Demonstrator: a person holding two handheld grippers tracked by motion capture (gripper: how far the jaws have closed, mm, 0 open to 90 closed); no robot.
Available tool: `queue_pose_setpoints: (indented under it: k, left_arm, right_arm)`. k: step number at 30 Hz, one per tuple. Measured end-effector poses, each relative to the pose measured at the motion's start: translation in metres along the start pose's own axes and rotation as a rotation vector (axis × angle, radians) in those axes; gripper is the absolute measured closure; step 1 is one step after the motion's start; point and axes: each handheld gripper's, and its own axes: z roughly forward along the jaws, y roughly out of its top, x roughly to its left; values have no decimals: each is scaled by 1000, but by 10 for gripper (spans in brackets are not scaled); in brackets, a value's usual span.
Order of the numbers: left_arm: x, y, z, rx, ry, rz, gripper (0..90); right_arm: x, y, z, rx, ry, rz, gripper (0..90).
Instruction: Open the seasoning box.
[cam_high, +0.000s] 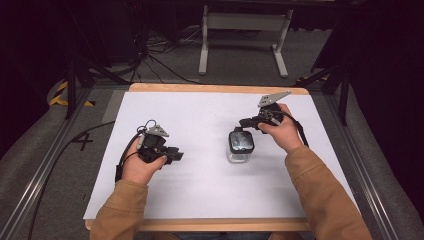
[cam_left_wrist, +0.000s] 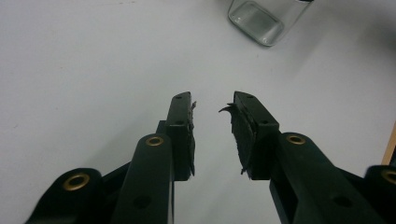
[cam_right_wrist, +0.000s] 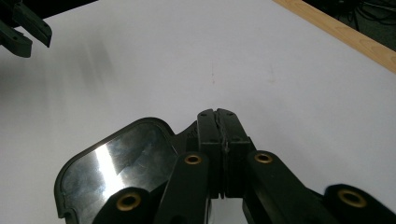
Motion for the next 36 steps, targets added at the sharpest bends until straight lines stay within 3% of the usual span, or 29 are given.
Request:
queue_pose_setpoints:
  k: [11, 13, 14, 15, 19, 24, 36]
  left_arm:
    - [-4, 4, 5, 0, -9, 11, 690]
    - [-5, 5, 7, 6, -12, 23, 690]
    - [-7, 6, 8, 8, -12, 25, 690]
    - [-8, 6, 10, 7, -16, 30, 690]
    - [-12, 9, 15, 13, -22, 44, 691]
    - [-12, 10, 18, 21, -27, 48, 691]
    - [-11, 9, 16, 20, -24, 51, 691]
  right_arm:
    - [-1, 2, 1, 18, -10, -1, 899]
    - [-1, 2, 2, 60, -20, -1, 900]
    - [0, 1, 5, 110, -69, -24, 900]
    - [-1, -2, 9, 155, -74, -31, 900]
    - [-4, -8, 9, 108, -48, -1, 900]
    - [-2, 3, -5, 25, -18, -10, 900]
    - [-1, 5, 4, 18, 23, -19, 899]
